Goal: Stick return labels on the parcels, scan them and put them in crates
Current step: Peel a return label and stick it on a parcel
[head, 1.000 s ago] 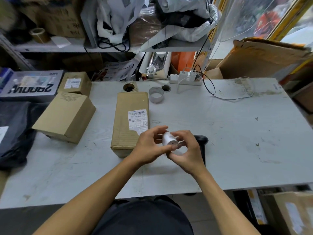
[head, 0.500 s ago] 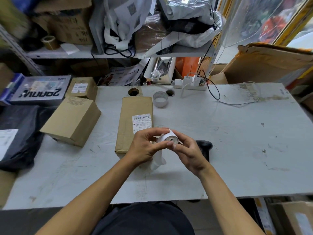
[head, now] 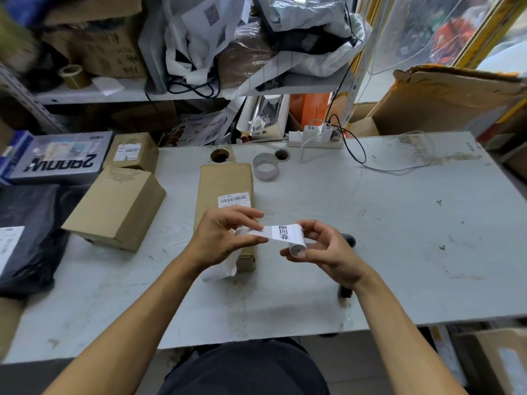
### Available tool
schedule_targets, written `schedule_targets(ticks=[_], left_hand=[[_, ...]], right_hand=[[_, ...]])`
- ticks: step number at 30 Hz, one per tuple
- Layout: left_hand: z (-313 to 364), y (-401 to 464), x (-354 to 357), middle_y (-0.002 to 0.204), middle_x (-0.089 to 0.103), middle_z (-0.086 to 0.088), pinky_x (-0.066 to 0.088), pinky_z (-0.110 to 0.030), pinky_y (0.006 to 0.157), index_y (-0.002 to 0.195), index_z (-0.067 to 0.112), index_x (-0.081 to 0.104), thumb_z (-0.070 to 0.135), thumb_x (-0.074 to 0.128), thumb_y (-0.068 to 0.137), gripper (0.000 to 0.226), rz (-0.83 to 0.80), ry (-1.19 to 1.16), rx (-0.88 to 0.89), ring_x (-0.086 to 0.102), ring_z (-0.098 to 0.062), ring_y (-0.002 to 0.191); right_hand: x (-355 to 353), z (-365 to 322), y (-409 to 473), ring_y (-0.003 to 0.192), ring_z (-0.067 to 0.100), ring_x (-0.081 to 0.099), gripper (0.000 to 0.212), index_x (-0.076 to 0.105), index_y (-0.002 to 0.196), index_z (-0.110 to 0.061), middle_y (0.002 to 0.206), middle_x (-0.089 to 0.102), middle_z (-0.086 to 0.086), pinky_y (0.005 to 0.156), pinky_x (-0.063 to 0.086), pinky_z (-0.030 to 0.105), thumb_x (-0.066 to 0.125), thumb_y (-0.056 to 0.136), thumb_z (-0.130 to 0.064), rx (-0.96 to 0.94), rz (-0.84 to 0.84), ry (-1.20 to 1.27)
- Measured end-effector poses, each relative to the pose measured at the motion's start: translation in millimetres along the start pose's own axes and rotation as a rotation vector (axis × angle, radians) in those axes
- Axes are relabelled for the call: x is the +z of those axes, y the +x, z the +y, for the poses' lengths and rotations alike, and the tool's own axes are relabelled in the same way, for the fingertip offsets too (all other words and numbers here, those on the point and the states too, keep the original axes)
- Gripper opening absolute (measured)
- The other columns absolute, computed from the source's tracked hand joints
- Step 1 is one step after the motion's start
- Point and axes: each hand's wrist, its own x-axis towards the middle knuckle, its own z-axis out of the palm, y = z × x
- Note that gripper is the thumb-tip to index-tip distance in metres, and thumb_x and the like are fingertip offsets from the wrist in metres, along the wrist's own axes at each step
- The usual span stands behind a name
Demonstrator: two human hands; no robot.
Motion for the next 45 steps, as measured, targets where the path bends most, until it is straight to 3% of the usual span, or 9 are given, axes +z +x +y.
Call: schedule_targets(ticks=[4,8,12,16,24,29,35,39,45], left_hand=[[-3,2,0,0.118,0.071,0.010,0.056,-0.040,0.091,0.097,0.027,0.082,0.030,0.088,0.075,0.023,-0.089,0.264,0.117,0.063,-0.009,0.111],[0,-4,13,0.136,0.059,0.016,0.045,-0.035,0.101,0.113,0.039,0.075,0.067,0.077,0.071,0.050,-0.150,0.524,0.141,0.047,-0.007,0.125],[17,-12,44,0.109,0.060,0.005,0.050,-0.020,0.081,0.111,0.022,0.074,0.065,0.079,0.073,0.058,0.161,0.387,0.199,0.058,-0.007,0.100],[27,-12,68,0.091,0.059,0.007,0.053,-0.026,0.063,0.104,0.022,0.076,0.060,0.080,0.073,0.049,0.261,0.376,0.179,0.059,-0.006,0.074],[19,-11,74,0.089,0.074,0.011,0.056,-0.032,0.070,0.106,0.026,0.081,0.053,0.071,0.081,0.037,0.164,0.313,0.006,0.066,-0.003,0.080],[19,-15,74,0.092,0.074,0.009,0.058,-0.029,0.074,0.108,0.025,0.080,0.035,0.071,0.091,0.022,0.090,0.143,-0.079,0.069,-0.006,0.085],[18,-19,70,0.086,0.074,0.009,0.048,-0.019,0.069,0.103,0.020,0.081,0.022,0.066,0.097,0.017,0.038,0.085,-0.149,0.065,-0.003,0.079],[17,-16,61,0.079,0.075,0.003,0.056,-0.034,0.076,0.091,0.013,0.079,0.020,0.063,0.099,0.020,0.224,-0.064,-0.303,0.066,-0.006,0.075],[9,-11,26,0.085,0.073,0.002,0.058,-0.041,0.082,0.088,0.036,0.071,0.031,0.062,0.100,0.015,0.532,-0.133,-0.428,0.069,-0.017,0.085]], right_hand=[[-3,0,-3,0.092,0.046,0.072,0.063,0.055,0.124,-0.003,0.124,0.065,0.016,0.080,0.059,0.038,0.072,0.069,0.023,-0.047,0.045,0.016],[0,-2,-4,0.097,0.038,0.073,0.065,0.056,0.122,-0.009,0.126,0.063,0.008,0.083,0.059,0.038,0.082,0.065,0.010,-0.128,0.122,-0.112],[6,-4,-6,0.099,0.037,0.073,0.063,0.056,0.120,-0.009,0.128,0.063,0.009,0.084,0.061,0.043,0.085,0.069,0.013,-0.152,0.171,-0.217],[10,-1,-5,0.100,0.032,0.073,0.061,0.056,0.120,-0.014,0.128,0.063,0.007,0.084,0.061,0.045,0.079,0.073,0.018,-0.182,0.204,-0.287],[15,-2,-19,0.100,0.029,0.074,0.056,0.051,0.127,-0.006,0.110,0.073,-0.008,0.083,0.059,0.031,0.070,0.081,0.020,-0.162,0.157,-0.201],[18,1,-19,0.096,0.034,0.074,0.033,0.057,0.123,0.001,0.096,0.075,-0.003,0.089,0.060,0.050,0.065,0.092,0.003,-0.171,0.270,-0.122],[17,3,-23,0.089,0.037,0.075,0.031,0.058,0.118,0.004,0.089,0.075,-0.005,0.083,0.061,0.050,0.069,0.090,0.002,-0.169,0.322,-0.176],[15,8,-24,0.084,0.029,0.075,0.027,0.058,0.113,0.003,0.089,0.075,-0.007,0.078,0.063,0.045,0.068,0.089,0.006,-0.188,0.331,-0.194],[4,45,-22,0.080,0.011,0.073,0.032,0.058,0.097,-0.019,0.094,0.065,-0.008,0.070,0.057,0.021,0.083,0.081,-0.006,-0.215,0.477,-0.545]])
